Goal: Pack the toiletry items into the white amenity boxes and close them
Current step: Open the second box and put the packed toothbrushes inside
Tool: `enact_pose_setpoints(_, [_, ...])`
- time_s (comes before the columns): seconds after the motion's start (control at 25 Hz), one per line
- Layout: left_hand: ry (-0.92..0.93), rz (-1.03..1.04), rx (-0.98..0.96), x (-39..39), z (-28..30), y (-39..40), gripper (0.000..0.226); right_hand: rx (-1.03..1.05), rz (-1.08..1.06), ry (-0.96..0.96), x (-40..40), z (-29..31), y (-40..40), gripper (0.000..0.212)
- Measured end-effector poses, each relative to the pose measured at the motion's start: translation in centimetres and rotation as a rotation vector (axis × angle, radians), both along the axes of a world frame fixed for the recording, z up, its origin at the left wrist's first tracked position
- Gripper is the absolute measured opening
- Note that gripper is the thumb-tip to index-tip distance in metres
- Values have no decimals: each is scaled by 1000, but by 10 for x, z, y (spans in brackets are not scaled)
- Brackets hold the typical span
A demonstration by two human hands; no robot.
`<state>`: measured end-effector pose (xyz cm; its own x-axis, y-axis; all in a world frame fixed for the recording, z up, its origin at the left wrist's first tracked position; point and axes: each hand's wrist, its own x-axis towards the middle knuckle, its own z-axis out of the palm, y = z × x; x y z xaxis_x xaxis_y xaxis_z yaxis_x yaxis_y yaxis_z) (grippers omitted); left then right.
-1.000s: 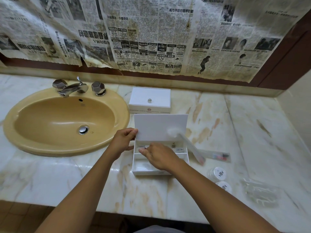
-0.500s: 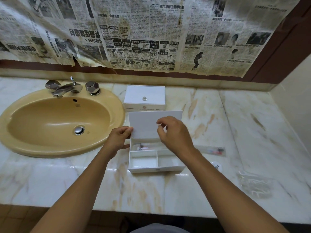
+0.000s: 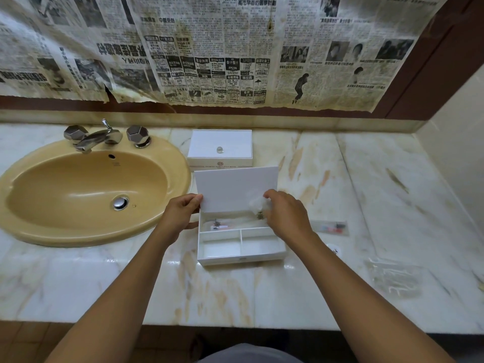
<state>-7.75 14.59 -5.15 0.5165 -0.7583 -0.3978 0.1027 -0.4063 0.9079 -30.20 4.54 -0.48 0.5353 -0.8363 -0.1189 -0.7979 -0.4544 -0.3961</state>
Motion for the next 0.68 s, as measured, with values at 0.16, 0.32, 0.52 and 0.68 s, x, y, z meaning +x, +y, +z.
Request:
enact_pose_setpoints(0.16, [-3, 5, 7, 1, -1, 0, 25, -49, -10, -4, 0, 1, 0, 33])
enact_pose_setpoints(0.32, [1, 3, -5, -1, 1, 0, 24, -120, 23, -90, 10, 20, 4, 35])
enact_pose_setpoints(0.52, [0, 11, -6, -1, 2, 0, 23, -201, 119, -324, 38, 60, 20, 32])
enact_pose_setpoints(0.68, [3, 7, -15, -2, 3, 1, 24, -232, 210, -373, 60, 70, 31, 29])
